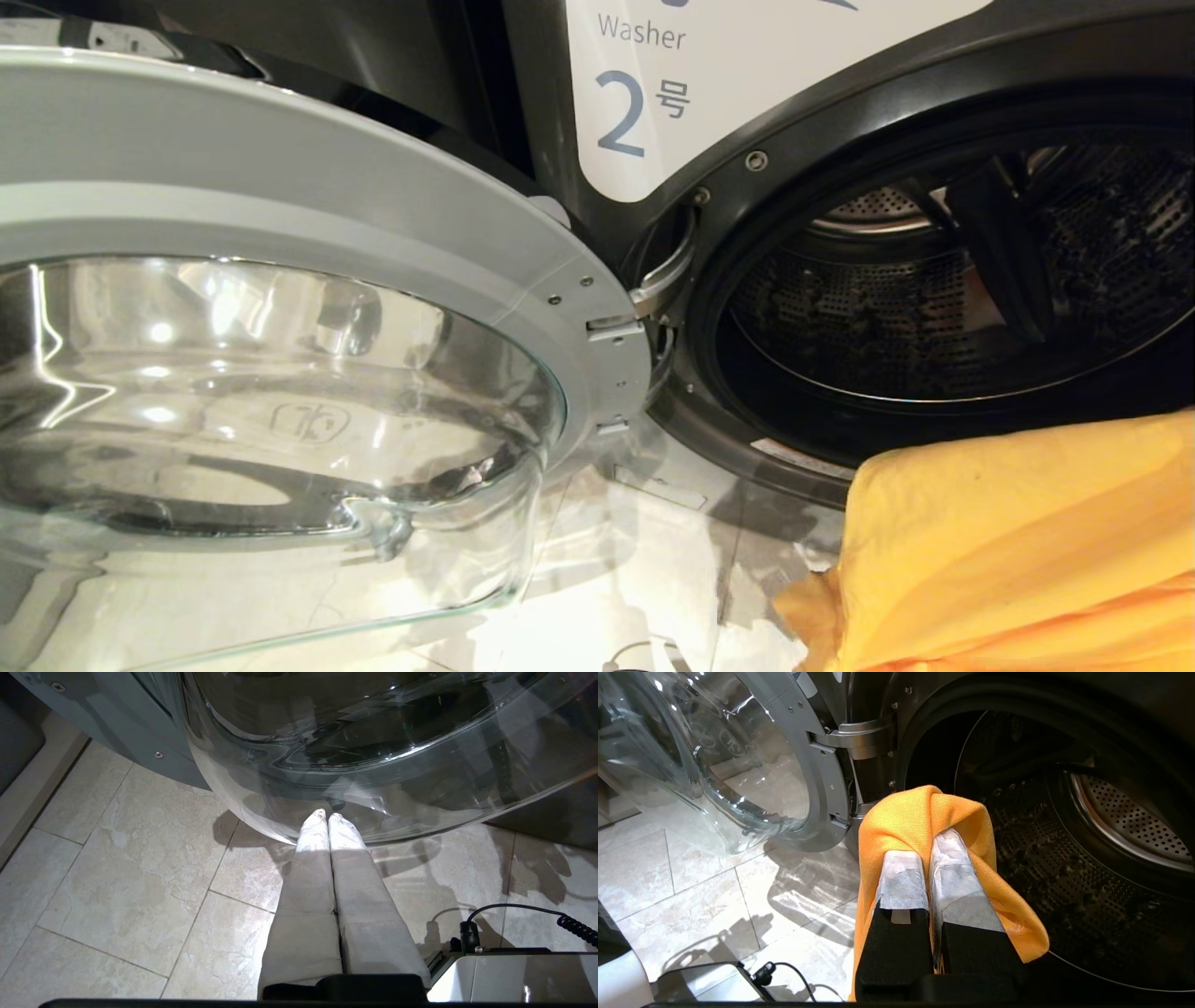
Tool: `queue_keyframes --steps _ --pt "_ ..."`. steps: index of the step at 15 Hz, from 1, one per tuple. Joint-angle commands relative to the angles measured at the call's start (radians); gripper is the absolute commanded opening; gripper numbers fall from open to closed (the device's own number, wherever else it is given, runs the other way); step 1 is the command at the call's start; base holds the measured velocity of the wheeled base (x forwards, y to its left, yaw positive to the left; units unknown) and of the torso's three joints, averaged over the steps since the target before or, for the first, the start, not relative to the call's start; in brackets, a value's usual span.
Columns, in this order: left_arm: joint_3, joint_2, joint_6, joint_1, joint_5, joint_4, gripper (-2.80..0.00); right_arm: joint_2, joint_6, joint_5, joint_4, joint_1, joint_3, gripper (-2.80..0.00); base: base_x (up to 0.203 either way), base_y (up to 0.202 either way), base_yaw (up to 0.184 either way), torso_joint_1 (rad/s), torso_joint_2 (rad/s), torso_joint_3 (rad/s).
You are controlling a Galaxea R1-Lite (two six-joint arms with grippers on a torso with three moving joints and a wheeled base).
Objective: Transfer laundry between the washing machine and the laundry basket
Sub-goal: Pick a cloth and place it into the basket
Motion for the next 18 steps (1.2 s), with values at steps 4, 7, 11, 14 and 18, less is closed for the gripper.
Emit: queue_keyframes --steps 4,7,11,14,18 --pt "0.000 0.000 0.000 0.000 0.000 0.000 -2.80 0.024 -0.003 0.000 -0.001 0.001 -0.008 -2.80 0.000 0.000 0.000 0.000 0.00 0.000" --pt "0.000 0.000 0.000 0.000 0.000 0.000 -2.80 0.040 0.000 0.000 0.001 0.001 -0.020 -2.80 0.000 0.000 0.000 0.000 0.00 0.000" --pt "0.000 0.000 0.000 0.000 0.000 0.000 -2.80 0.041 0.000 0.000 0.001 0.001 -0.017 -2.80 0.001 0.001 -0.020 0.001 0.00 -0.001" --pt "0.000 0.000 0.000 0.000 0.000 0.000 -2.80 0.041 0.000 0.000 0.001 0.001 -0.010 -2.80 0.000 0.007 -0.166 0.006 0.00 0.004" --pt "0.000 0.000 0.000 0.000 0.000 0.000 -2.80 0.043 0.000 0.000 0.001 0.001 -0.010 -2.80 -0.002 0.009 -0.166 0.003 0.00 0.005"
